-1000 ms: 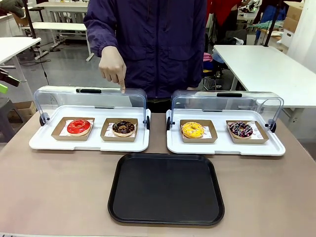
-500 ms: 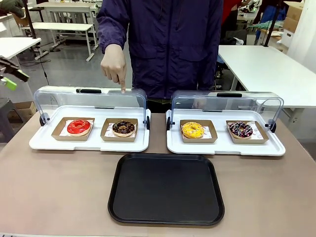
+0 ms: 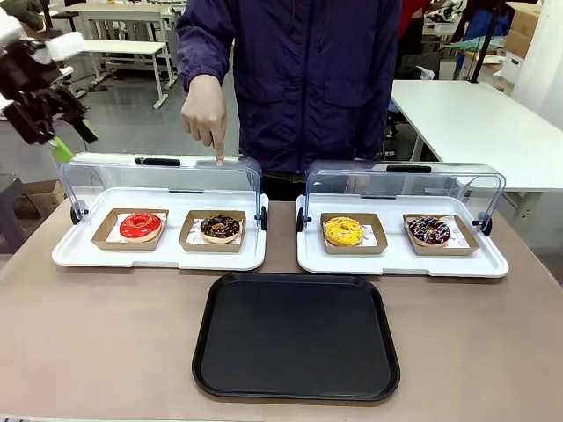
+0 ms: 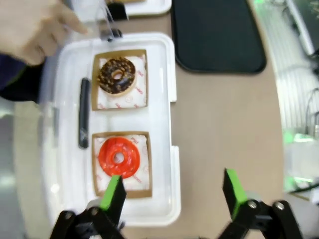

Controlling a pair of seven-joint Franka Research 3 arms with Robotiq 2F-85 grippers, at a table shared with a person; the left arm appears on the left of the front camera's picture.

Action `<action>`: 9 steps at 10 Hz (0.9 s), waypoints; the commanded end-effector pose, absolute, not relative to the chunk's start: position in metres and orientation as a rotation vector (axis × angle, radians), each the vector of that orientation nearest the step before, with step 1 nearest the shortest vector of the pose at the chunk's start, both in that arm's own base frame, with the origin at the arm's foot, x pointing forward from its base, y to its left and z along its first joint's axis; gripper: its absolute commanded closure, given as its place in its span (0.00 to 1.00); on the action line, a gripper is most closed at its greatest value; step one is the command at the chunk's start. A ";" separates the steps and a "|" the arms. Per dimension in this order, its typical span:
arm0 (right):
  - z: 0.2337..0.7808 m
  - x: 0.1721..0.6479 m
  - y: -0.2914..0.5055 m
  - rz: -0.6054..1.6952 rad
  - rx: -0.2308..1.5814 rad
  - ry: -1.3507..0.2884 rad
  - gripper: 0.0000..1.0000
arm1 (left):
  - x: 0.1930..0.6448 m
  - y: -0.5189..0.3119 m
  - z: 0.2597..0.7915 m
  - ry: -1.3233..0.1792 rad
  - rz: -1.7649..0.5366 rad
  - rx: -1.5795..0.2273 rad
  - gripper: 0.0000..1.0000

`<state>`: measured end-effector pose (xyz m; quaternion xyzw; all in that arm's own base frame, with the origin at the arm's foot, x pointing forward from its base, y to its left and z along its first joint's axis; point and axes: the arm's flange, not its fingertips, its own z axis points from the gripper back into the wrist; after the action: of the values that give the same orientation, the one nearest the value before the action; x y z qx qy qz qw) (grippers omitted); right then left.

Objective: Move the second donut from the left to the tray.
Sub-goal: Pick up the Paper togo box containing the Donut indicated by the person and place it on the Handle tray.

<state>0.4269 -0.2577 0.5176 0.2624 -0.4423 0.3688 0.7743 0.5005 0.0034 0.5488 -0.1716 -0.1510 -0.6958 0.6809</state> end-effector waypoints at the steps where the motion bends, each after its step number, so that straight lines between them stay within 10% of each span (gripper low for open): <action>1: 0.519 0.427 -0.257 0.807 0.567 -0.960 0.00 | 0.467 -0.038 0.525 -0.337 -1.576 -0.252 0.00; 9: 0.519 0.427 -0.257 0.807 0.567 -0.960 0.00 | 0.441 -0.117 0.453 -0.404 -1.611 -0.083 0.00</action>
<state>0.4272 -0.2572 0.5175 0.2626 -0.4419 0.3692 0.7743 0.4480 -0.1138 0.4374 -0.0369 -0.1553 -0.7139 0.6818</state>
